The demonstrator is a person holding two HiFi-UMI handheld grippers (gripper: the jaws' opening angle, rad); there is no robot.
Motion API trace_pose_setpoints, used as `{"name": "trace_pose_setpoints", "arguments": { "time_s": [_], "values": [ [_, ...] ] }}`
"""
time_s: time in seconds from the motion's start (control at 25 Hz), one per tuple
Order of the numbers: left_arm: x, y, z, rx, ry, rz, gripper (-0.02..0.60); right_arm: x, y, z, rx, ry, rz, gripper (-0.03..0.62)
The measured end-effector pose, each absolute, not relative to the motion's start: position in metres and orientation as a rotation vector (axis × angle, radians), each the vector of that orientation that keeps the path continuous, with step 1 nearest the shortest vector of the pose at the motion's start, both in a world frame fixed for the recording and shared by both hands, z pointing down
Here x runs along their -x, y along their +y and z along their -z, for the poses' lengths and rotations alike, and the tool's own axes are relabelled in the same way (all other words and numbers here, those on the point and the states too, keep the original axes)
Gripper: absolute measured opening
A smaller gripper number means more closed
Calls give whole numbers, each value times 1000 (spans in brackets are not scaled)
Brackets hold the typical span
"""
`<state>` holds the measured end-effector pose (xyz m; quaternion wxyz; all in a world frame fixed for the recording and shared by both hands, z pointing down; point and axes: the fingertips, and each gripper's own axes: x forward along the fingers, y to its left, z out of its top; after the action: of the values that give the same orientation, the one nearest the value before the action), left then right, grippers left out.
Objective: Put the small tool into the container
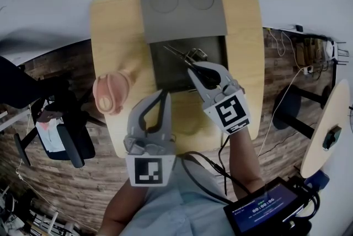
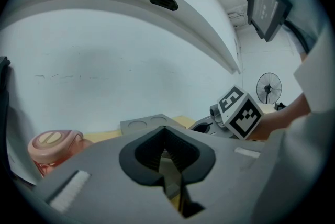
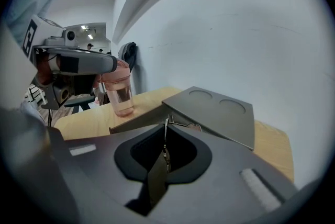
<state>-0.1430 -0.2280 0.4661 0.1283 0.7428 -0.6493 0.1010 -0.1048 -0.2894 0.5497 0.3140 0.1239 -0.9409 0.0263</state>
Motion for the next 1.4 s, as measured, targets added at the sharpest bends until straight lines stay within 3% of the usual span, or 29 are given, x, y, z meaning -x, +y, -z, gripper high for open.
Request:
{"name": "trace_pose_setpoints", "arguments": {
  "time_s": [0.36,0.92,1.4],
  "values": [
    [144,-233,-471,-2166,-1866,-295,9,107,-304,-559,-323,-2454,-151,21],
    [142,-238,-474,-2185,-1848,-304,9,95,-333,-578,-460,-2390,-207,105],
    [124,-230,-448,-2264,-1861,-300,9,75,-330,-527,-637,-2484,-153,101]
  ]
}}
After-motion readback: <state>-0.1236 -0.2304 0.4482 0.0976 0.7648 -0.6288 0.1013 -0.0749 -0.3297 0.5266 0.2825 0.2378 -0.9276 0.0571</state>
